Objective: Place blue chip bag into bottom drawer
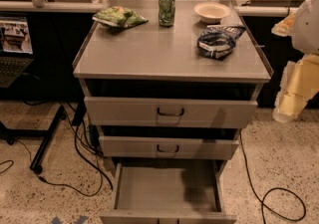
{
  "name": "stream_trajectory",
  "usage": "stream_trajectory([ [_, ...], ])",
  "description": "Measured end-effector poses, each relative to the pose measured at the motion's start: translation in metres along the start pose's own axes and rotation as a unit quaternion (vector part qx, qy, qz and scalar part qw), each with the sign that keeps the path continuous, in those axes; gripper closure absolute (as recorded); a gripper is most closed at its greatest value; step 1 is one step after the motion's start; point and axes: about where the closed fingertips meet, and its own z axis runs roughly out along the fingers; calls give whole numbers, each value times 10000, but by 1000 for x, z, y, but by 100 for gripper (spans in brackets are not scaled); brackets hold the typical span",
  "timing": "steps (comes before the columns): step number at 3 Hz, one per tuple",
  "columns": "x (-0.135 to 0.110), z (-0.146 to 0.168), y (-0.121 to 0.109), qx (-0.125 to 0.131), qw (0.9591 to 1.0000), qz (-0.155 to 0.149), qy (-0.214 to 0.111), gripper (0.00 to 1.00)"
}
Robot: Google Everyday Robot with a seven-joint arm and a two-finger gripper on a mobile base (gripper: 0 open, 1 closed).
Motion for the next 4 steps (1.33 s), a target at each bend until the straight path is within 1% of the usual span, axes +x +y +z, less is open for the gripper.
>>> stream_trajectory([
  [1,-1,0,-2,45,10000,24,-50,0],
  [2,8,11,-18,185,9967,547,-576,0],
  [3,12,19,-46,510,9831,1034,-1420,0],
  [4,23,23,-77,754,9727,1218,-1828,0],
])
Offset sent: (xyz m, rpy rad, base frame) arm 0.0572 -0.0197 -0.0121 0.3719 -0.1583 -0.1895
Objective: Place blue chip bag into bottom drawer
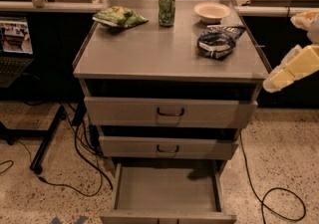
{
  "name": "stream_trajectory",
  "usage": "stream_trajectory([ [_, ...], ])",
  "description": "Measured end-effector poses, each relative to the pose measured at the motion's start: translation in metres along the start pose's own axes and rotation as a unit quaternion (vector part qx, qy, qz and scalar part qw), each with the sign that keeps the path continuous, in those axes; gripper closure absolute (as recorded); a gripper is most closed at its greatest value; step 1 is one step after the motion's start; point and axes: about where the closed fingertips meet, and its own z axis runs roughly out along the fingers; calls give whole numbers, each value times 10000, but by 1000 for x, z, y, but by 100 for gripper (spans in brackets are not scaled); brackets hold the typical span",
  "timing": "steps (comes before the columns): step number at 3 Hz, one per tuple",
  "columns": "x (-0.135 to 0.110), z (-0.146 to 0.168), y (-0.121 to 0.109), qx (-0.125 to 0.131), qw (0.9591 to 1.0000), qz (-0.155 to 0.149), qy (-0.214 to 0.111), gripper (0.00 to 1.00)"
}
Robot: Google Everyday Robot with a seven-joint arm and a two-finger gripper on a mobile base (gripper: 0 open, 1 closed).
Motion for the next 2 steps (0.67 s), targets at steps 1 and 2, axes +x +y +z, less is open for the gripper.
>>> stream_trajectory([
  [1,2,16,-33,84,9998,106,-165,0],
  [2,-6,44,-60,-3,9997,211,-149,0],
])
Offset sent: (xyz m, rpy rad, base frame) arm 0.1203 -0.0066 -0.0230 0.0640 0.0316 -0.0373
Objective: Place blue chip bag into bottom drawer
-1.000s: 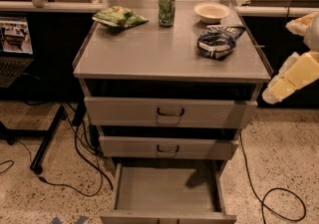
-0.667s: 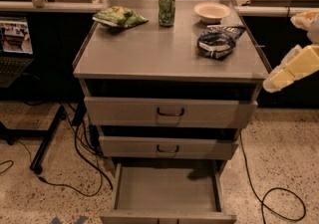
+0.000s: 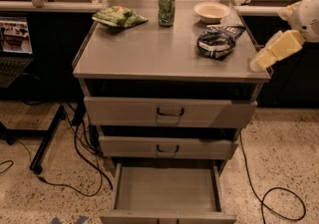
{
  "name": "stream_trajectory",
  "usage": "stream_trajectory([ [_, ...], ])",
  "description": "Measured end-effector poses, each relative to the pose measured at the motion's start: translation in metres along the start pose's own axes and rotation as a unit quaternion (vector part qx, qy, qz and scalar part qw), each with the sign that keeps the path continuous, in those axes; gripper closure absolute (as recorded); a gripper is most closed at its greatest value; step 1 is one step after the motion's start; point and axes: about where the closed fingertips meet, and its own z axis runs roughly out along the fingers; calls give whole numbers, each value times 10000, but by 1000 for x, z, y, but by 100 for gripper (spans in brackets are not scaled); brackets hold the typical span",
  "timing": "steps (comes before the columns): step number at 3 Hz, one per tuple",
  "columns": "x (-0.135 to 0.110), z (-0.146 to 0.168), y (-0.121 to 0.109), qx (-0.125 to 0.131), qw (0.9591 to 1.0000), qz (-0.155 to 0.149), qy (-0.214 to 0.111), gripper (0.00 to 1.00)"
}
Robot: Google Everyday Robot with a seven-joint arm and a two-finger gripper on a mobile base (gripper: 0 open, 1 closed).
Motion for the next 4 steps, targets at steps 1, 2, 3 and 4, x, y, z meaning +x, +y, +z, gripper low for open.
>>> stream_trajectory([
  [1,-4,3,-3,-1,10000,-11,-27,0],
  [2,-1,8,-1,-4,9997,194,-160,0],
  [3,-15,26,-15,100,9984,342,-431,0],
  [4,-45,61,-37,130,9974,294,-644,0],
])
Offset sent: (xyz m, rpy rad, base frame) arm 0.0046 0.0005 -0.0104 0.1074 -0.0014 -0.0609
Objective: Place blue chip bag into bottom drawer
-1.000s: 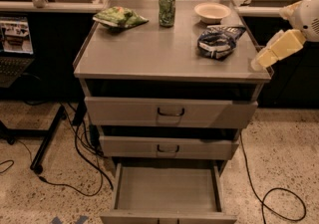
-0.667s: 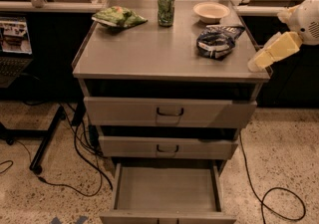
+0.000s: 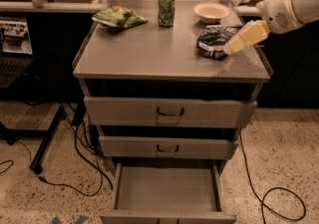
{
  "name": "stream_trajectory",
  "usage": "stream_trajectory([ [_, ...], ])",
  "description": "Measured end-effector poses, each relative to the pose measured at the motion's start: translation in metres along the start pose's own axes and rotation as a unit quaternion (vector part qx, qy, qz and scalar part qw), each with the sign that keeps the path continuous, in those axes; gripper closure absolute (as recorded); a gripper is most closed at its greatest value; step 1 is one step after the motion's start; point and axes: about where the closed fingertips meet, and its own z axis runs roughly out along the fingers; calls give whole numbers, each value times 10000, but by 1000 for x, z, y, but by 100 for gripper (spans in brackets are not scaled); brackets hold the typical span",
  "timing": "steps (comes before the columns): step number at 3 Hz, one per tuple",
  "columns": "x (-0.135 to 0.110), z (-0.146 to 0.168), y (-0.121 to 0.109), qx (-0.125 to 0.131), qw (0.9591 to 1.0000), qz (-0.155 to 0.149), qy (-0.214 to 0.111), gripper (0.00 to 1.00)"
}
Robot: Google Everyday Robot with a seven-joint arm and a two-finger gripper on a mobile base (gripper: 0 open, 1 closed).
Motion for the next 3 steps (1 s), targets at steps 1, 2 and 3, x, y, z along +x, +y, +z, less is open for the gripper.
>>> stream_trajectory([
  [1,-10,28,-11,1,10000,37,8,0],
  [2,4,56,-24,-33,9993,313,194,0],
  [3,20,74,-27,-85,9978,558,352,0],
])
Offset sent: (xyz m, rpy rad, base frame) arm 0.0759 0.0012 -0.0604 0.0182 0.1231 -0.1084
